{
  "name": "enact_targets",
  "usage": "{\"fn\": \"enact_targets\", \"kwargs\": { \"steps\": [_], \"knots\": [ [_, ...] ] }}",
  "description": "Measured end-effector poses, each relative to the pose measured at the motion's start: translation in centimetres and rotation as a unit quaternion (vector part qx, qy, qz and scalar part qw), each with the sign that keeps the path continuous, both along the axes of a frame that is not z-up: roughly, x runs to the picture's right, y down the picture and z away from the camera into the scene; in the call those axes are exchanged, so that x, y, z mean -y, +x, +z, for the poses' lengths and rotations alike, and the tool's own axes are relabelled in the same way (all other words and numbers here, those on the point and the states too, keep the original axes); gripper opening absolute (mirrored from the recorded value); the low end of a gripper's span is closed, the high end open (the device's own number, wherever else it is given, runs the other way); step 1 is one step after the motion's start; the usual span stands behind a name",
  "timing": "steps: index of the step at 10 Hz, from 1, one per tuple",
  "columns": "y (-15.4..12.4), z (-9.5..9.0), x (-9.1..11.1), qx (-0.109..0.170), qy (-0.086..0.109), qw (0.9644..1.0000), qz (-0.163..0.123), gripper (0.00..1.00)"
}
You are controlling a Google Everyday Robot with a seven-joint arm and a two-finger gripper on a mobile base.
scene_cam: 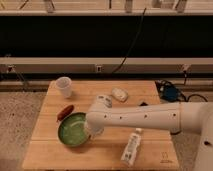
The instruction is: Drag the ceramic bowl in a circle
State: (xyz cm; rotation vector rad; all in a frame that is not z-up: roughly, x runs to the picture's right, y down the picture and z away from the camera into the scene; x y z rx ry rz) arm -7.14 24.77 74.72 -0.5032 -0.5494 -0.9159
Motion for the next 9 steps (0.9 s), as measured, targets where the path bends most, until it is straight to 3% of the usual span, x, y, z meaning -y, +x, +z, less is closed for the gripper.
{"fn": "enact_targets", "kwargs": {
  "steps": [9],
  "knots": [
    [-2.0,0.0,0.1,-0.001,0.005,1.0,-0.002,0.0]
  ]
}}
